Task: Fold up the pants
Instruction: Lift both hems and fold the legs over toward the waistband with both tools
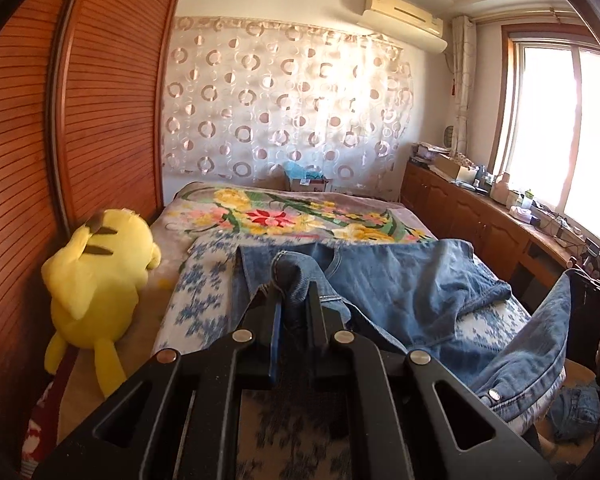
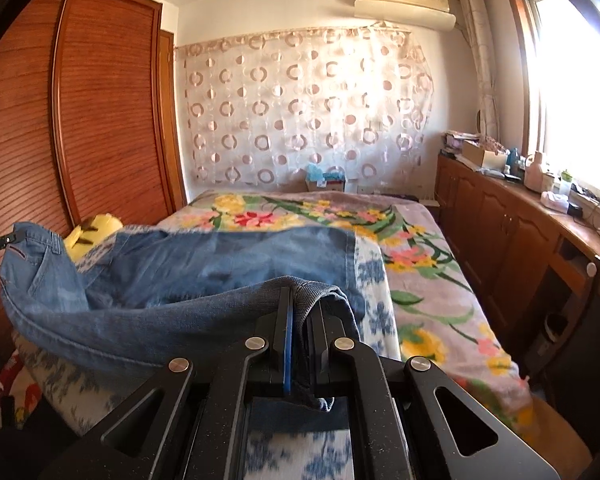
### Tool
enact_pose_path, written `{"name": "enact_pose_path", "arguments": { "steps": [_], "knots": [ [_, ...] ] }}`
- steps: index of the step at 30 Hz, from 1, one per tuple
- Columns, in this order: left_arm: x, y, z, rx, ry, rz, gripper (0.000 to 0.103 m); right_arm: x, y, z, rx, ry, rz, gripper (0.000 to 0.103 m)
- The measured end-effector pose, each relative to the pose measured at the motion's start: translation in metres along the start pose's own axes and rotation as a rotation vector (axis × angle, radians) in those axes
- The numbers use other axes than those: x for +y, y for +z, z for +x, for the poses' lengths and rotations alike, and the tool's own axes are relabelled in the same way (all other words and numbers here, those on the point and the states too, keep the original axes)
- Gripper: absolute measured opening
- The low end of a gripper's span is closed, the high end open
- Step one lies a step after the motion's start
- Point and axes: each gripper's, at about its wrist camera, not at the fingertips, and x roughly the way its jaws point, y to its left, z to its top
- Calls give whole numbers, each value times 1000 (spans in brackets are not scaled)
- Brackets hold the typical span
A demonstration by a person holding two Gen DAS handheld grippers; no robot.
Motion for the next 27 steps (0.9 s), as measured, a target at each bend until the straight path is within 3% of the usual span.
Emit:
{"name": "enact_pose_path", "arguments": {
  "steps": [11, 27],
  "knots": [
    [-7, 18, 55, 40, -3, 6, 11, -6, -1, 52, 36, -16, 20, 5],
    [8, 72, 120, 11, 61, -19, 11, -18, 61, 102, -55, -51, 19, 5]
  ]
}}
